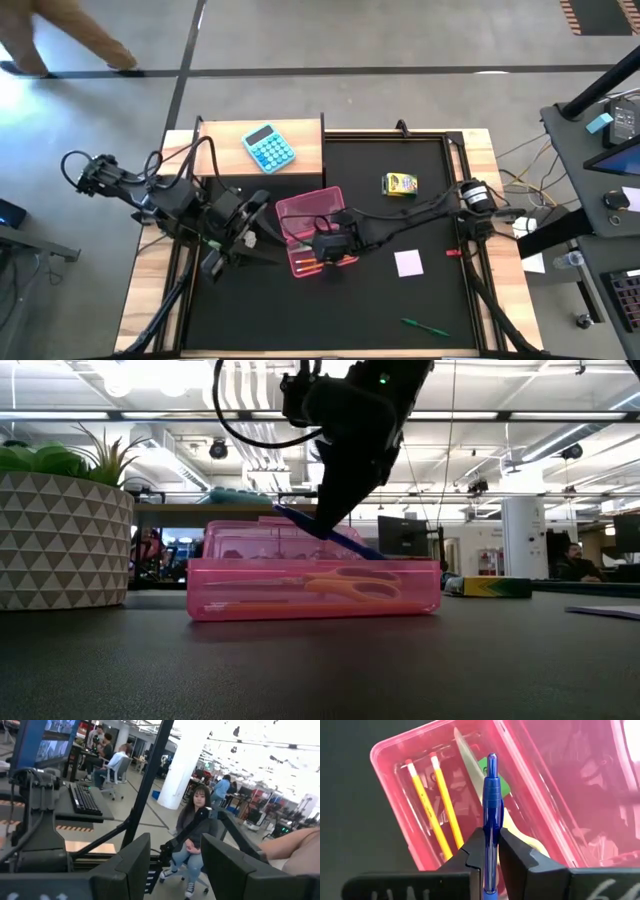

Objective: Pack school essentials
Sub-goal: Put the blue pen into the pink box, then put the green pen into the pink box

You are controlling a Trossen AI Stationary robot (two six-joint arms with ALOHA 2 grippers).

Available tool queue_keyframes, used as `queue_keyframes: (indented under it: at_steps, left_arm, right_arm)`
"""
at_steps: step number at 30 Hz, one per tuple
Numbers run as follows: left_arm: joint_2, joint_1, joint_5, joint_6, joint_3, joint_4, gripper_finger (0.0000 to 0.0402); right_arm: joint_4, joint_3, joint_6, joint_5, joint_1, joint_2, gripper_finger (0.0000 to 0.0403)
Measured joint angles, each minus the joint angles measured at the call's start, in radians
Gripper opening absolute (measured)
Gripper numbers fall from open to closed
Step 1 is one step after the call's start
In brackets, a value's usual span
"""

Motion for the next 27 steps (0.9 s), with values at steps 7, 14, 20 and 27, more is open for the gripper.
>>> queue_keyframes:
  at_steps: [7, 14, 20, 27]
  left_arm:
    - [-0.006, 0.001, 0.000, 0.048, 0.000, -0.013, 0.0157]
    - [-0.009, 0.001, 0.000, 0.049, 0.000, -0.012, 0.0157]
    - [-0.010, 0.001, 0.001, 0.049, 0.000, -0.012, 0.0157]
    - [-0.015, 0.002, 0.002, 0.049, 0.000, -0.011, 0.0157]
  right_arm:
    - [-0.006, 0.000, 0.012, 0.000, -0.002, 0.016, 0.0038]
    - [-0.005, 0.000, 0.018, 0.000, -0.002, 0.021, 0.0100]
    - [-0.090, 0.035, 0.060, -0.013, -0.002, -0.007, 0.0159]
    - [-0.300, 0.103, 0.183, -0.124, 0.043, -0.064, 0.0171]
